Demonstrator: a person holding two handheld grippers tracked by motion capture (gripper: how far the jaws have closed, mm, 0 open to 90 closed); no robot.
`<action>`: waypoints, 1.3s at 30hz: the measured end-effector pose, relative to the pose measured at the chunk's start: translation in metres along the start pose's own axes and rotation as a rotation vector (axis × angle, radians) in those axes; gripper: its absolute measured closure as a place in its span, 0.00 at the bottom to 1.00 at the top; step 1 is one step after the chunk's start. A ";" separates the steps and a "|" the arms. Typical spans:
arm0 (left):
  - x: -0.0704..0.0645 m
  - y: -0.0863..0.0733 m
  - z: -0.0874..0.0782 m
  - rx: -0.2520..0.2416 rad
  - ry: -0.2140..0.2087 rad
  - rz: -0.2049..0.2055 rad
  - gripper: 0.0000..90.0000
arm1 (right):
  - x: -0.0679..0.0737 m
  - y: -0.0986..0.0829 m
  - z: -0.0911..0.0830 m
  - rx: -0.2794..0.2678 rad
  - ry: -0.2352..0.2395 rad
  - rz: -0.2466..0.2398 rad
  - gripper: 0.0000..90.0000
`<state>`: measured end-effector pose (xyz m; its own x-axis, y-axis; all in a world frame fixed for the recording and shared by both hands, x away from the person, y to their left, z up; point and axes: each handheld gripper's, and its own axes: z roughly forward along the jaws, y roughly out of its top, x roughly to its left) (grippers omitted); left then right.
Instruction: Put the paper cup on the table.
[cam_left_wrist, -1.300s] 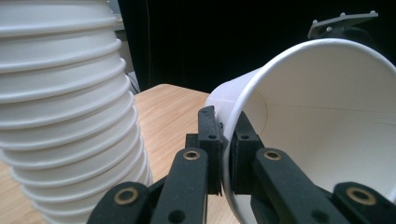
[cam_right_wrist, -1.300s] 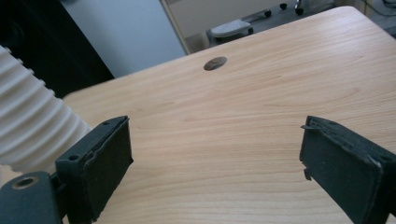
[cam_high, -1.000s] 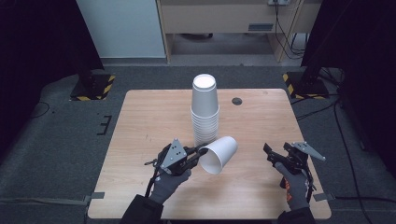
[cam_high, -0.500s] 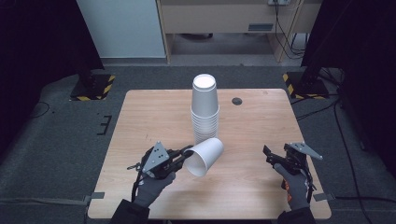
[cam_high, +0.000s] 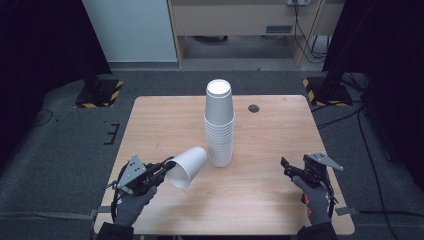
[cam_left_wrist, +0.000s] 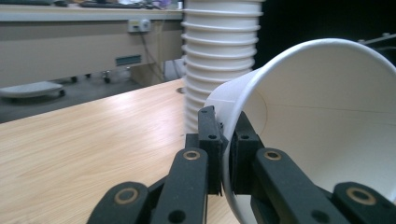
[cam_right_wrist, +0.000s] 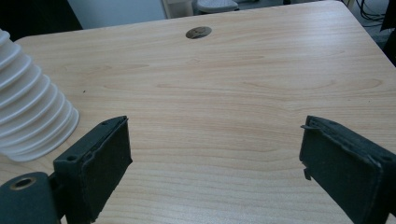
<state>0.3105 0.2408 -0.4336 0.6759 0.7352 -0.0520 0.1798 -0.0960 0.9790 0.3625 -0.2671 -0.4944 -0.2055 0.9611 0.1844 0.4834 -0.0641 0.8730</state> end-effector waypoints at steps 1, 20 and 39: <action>0.003 0.000 -0.002 0.005 0.013 -0.003 0.95 | 0.001 0.000 0.000 0.001 0.001 -0.002 0.10; 0.052 0.005 -0.013 0.183 0.189 -0.051 0.95 | -0.001 -0.007 0.010 0.078 -0.047 -0.137 0.10; 0.084 0.012 0.000 0.448 0.306 -0.107 0.95 | 0.002 -0.016 0.021 0.184 -0.073 -0.233 0.09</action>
<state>0.3694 0.3010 -0.4260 0.4105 0.9116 -0.0216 0.5678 -0.2370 0.7883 0.3726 -0.2589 -0.5180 -0.2707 0.9613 -0.0502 0.5775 0.2039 0.7905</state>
